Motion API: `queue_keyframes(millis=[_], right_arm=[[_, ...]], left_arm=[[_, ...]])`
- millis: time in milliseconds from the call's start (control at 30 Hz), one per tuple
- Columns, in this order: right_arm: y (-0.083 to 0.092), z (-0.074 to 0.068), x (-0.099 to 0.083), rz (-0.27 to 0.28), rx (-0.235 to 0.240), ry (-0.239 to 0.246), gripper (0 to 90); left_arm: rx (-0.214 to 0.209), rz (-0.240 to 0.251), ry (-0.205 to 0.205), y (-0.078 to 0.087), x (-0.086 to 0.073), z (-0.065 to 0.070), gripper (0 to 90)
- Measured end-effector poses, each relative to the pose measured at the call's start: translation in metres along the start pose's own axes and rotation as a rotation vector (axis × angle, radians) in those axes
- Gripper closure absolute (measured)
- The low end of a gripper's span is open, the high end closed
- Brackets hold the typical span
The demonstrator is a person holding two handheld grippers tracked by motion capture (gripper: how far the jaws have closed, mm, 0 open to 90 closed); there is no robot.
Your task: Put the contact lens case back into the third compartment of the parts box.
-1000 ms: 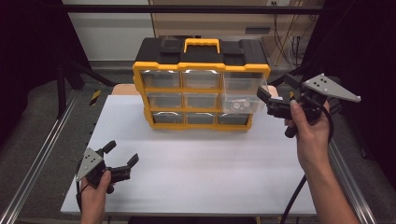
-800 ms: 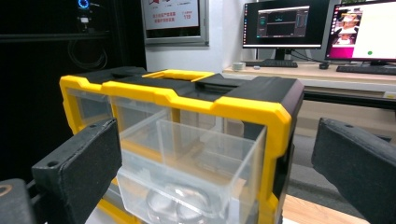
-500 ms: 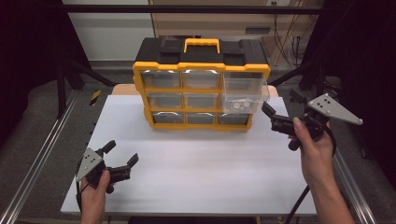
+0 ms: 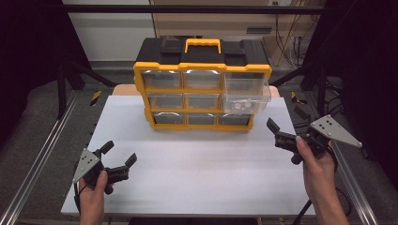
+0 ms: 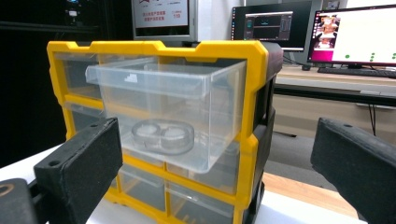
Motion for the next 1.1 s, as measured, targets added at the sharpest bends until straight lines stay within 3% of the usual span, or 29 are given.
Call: queue_keyframes(millis=[333,633,1100], right_arm=[[0.012,0.005,-0.017,0.0,0.005,0.011,2.3],[0.022,0.016,-0.052,-0.041,-0.014,-0.016,2.8],[0.017,0.016,-0.091,-0.086,-0.01,-0.04,2.9]], left_arm=[[0.022,0.014,-0.009,0.005,0.003,-0.007,0.6],[0.022,0.017,-0.023,0.008,0.005,-0.006,0.6],[0.037,0.009,-0.031,0.008,0.002,-0.008,0.9]])
Point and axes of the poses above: each handheld gripper's, and its own axes: y roughly backward along the jaws, x roughly out of its top, z roughly to its right, the point moved 9 cm from there along -y, roughly forward along the jaws, and after that the axes turned 8 degrees about -y, right-handed, at the moved point
